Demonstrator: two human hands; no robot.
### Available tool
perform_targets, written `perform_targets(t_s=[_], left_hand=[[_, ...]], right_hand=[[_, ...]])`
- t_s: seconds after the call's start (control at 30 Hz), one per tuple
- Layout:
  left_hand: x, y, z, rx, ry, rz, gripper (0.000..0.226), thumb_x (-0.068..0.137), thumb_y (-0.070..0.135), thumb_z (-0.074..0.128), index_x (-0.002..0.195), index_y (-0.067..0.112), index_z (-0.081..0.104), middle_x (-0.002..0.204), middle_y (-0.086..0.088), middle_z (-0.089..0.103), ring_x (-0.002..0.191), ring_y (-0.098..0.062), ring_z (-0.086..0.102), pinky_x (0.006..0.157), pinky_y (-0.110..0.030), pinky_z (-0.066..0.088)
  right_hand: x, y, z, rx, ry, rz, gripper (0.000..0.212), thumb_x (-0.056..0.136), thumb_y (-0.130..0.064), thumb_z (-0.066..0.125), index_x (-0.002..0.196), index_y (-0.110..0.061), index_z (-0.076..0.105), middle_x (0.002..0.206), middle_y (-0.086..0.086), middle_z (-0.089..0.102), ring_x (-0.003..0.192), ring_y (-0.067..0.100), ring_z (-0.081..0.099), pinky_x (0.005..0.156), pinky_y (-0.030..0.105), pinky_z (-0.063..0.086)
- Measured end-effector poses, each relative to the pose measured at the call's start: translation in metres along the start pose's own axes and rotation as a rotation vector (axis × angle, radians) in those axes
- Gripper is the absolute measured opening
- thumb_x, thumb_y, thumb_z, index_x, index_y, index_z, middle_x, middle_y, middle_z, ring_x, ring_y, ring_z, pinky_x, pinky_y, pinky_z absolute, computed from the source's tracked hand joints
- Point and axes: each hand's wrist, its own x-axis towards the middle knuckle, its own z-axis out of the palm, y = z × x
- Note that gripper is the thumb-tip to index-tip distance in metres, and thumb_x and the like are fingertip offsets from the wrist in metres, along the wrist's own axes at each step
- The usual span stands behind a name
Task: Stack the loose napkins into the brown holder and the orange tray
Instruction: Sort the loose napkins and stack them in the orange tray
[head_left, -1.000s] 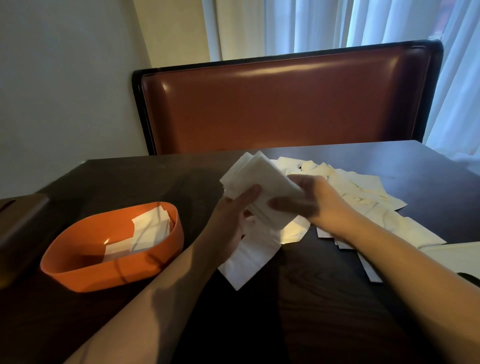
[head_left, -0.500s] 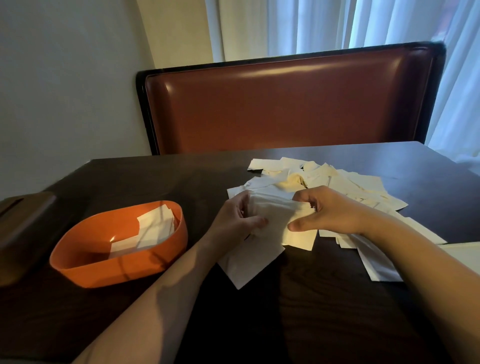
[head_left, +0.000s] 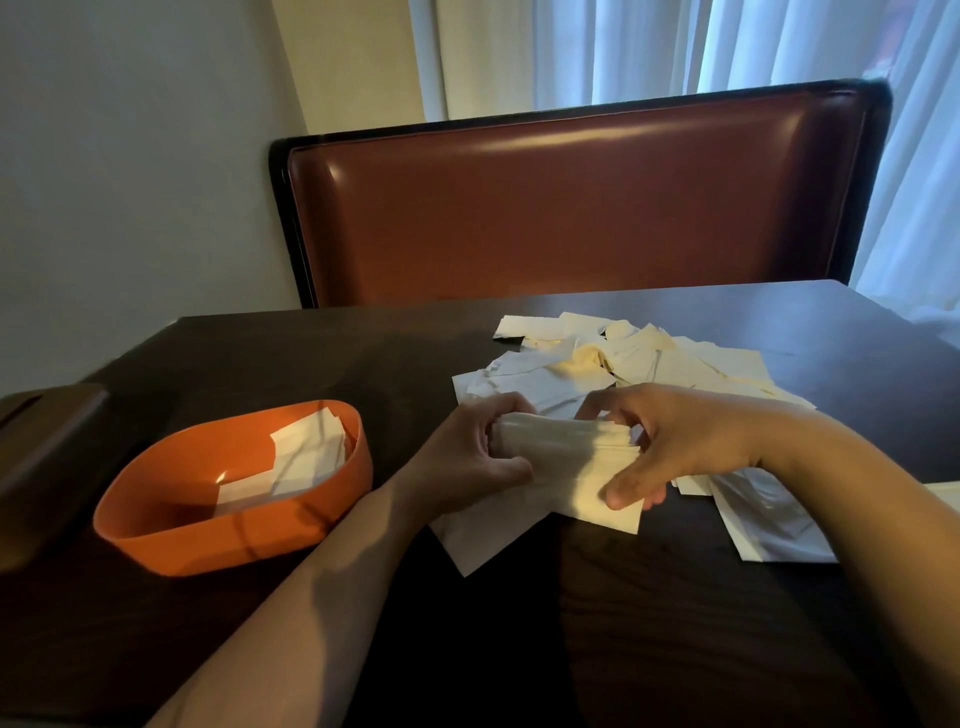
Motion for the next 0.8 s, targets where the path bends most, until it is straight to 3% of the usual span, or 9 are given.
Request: perform_targets(t_s=[0.13,0.27,0.37,0.43,0.53,0.6,0.63,0.7,0.8], left_hand=[[0.001,0.0,-0.003,-0.038,-0.089,-0.044,0.043,0.07,0.032,0.07,0.109,0.017,0.059,0.106,-0.018,0.057,0.084,-0.022,0.062,0.062,-0.028,0.053],[0.001,0.001,-0.003,-0.047,-0.151,-0.071,0.056,0.069,0.033,0.075,0.118,0.015,0.055,0.112,-0.014,0.057,0.092,-0.018,0.063,0.071,-0.026,0.053],[0.001,0.002,-0.003,0.003,-0.161,-0.079,0.048,0.075,0.02,0.073,0.119,0.018,0.055,0.111,-0.01,0.057,0.093,-0.017,0.061,0.074,-0.026,0.053],[0.002,0.001,-0.003,0.036,-0.143,-0.065,0.038,0.082,0.007,0.068,0.117,0.014,0.057,0.106,-0.01,0.058,0.088,-0.015,0.06,0.07,-0.026,0.052],[0.0,0.005,-0.003,0.0,-0.086,-0.051,0.022,0.09,0.0,0.058,0.111,0.007,0.059,0.099,-0.01,0.059,0.079,-0.015,0.06,0.061,-0.026,0.052],[-0.002,0.01,-0.003,-0.078,0.004,-0.032,0.017,0.089,0.004,0.055,0.105,0.008,0.06,0.095,-0.019,0.059,0.077,-0.022,0.058,0.061,-0.037,0.051],[-0.002,0.014,-0.003,-0.122,0.063,-0.026,0.018,0.087,0.006,0.053,0.102,0.009,0.061,0.095,-0.024,0.058,0.077,-0.027,0.058,0.062,-0.043,0.05],[-0.001,0.022,-0.006,-0.123,0.183,-0.018,0.019,0.086,0.012,0.048,0.1,0.01,0.061,0.093,-0.025,0.058,0.073,-0.025,0.058,0.061,-0.041,0.051],[0.002,0.04,-0.015,-0.087,0.265,-0.025,0.027,0.087,0.026,0.043,0.105,0.012,0.058,0.097,-0.012,0.06,0.074,-0.014,0.061,0.057,-0.031,0.054]], right_hand=[[0.004,-0.001,0.004,-0.006,-0.001,-0.022,0.062,0.07,-0.025,0.091,0.12,-0.03,0.054,0.103,0.001,0.066,0.08,0.03,0.073,0.067,0.032,0.057],[0.003,-0.003,0.004,-0.042,0.018,0.001,0.067,0.067,-0.034,0.091,0.121,-0.032,0.051,0.11,0.001,0.064,0.078,0.027,0.071,0.065,0.03,0.056],[0.0,-0.003,0.003,-0.147,0.017,0.085,0.078,0.064,-0.043,0.091,0.129,-0.036,0.049,0.118,-0.011,0.063,0.1,0.009,0.065,0.087,0.026,0.054],[0.001,-0.002,0.004,-0.141,-0.024,0.113,0.069,0.064,-0.045,0.091,0.123,-0.036,0.056,0.111,-0.015,0.069,0.103,0.003,0.064,0.097,0.03,0.049],[0.003,-0.002,0.005,-0.105,0.038,0.082,0.031,0.075,-0.033,0.086,0.098,-0.032,0.064,0.087,-0.024,0.071,0.082,-0.002,0.066,0.076,0.015,0.047],[0.006,-0.006,0.006,-0.068,0.134,0.01,0.026,0.08,-0.027,0.081,0.081,-0.032,0.055,0.06,-0.033,0.059,0.06,-0.011,0.056,0.057,0.008,0.04],[0.007,-0.007,0.006,-0.04,0.184,-0.024,0.026,0.083,-0.024,0.078,0.081,-0.03,0.054,0.055,-0.033,0.056,0.054,-0.012,0.053,0.054,0.008,0.039],[0.008,-0.016,0.008,0.032,0.243,-0.112,0.017,0.087,-0.016,0.074,0.098,-0.025,0.065,0.077,-0.024,0.07,0.071,-0.008,0.062,0.066,0.011,0.046],[0.011,-0.028,0.009,0.151,0.322,-0.229,0.021,0.088,-0.018,0.07,0.108,-0.012,0.069,0.098,0.005,0.075,0.092,0.016,0.07,0.083,0.023,0.053]])
